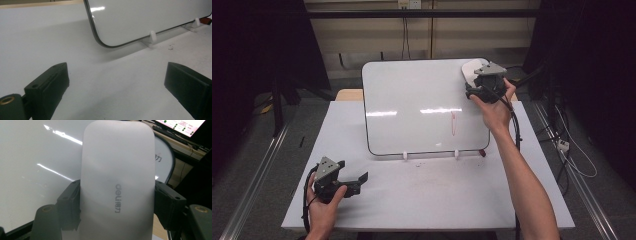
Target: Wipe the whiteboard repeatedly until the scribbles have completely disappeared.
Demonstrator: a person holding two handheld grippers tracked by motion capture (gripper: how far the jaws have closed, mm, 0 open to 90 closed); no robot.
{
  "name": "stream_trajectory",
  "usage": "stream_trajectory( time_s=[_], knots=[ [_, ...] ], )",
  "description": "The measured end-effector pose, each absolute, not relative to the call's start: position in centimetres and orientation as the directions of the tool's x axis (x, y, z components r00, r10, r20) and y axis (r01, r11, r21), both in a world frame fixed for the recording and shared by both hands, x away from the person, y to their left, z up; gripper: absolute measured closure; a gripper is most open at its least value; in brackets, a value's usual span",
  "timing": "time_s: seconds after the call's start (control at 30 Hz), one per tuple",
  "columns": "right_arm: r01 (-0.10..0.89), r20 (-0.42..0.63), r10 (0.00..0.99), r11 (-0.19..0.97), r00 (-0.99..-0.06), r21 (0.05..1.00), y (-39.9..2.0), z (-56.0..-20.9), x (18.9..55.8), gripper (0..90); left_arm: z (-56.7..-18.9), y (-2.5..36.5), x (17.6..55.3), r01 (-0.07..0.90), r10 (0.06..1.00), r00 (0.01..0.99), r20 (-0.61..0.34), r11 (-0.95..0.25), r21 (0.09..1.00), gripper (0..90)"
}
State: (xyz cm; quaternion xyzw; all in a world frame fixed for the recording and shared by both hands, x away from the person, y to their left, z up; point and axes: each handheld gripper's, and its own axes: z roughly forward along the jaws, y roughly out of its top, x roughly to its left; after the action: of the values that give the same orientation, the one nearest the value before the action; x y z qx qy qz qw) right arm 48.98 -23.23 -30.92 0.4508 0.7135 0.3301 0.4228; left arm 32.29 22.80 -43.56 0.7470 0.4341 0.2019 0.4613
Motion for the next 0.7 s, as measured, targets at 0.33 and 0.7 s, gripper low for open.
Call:
stream_trajectory(
  time_s=[0.33, 0.7],
  knots=[
    [0.413, -0.273, 0.945, 0.324, -0.179, 0.851, -24.0, -30.5, 49.1, 31.6, -43.5, 22.9, 32.2, 0.461, 0.836, 0.54, -0.097, -0.197, 0.865, 5.6],
    [0.467, -0.336, 0.885, 0.457, -0.322, 0.757, -22.3, -32.4, 47.7, 31.8, -43.6, 22.6, 32.4, 0.461, 0.832, 0.547, -0.089, -0.211, 0.862, 5.6]
  ],
)
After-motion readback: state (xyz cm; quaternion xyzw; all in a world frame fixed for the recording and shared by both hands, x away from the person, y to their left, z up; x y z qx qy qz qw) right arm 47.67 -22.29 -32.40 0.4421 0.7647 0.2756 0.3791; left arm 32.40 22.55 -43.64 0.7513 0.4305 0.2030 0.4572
